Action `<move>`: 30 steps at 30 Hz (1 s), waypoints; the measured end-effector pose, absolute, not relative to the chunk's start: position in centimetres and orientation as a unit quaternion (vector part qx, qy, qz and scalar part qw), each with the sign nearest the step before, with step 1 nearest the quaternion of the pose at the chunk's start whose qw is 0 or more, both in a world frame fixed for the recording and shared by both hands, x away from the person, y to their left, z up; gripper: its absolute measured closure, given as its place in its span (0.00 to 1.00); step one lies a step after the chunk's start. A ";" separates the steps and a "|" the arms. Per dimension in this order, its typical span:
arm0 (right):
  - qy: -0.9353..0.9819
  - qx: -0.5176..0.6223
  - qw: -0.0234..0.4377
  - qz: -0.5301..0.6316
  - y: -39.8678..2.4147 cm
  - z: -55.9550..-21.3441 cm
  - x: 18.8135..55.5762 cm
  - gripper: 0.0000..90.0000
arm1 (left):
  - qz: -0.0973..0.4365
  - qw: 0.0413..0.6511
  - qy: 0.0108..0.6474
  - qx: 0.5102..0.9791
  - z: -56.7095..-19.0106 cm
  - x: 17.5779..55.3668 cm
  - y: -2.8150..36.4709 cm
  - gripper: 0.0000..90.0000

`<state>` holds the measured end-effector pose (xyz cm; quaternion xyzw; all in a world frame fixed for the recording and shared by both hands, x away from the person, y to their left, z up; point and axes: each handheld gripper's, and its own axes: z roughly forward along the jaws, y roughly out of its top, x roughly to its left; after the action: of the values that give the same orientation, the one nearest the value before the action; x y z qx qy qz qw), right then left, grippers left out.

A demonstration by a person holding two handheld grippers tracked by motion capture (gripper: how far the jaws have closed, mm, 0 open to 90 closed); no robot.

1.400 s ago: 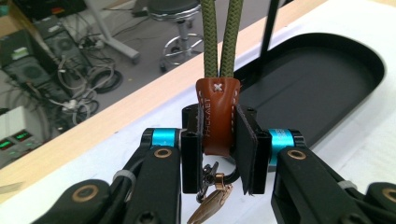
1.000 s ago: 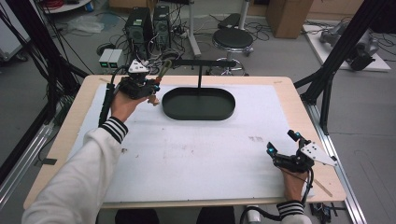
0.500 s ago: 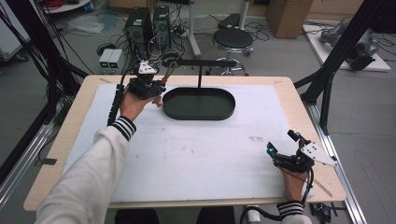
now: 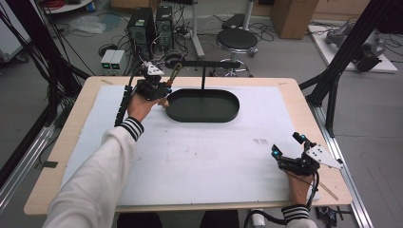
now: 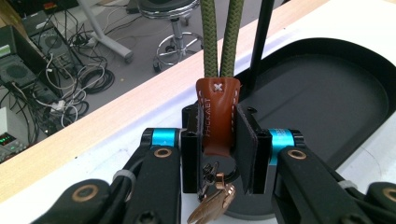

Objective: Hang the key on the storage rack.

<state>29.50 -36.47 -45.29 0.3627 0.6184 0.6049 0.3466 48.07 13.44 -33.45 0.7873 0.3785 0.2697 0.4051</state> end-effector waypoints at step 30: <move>0.617 0.365 0.343 0.606 -36.5 -45.3 29.5 0.01 | 0.269 0.386 0.402 0.785 -35.1 50.9 13.0 0.81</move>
<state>29.50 -36.50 -45.28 0.3653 0.6172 0.6064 0.3434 50.88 13.01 -35.06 0.7855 0.4017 0.2689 0.3865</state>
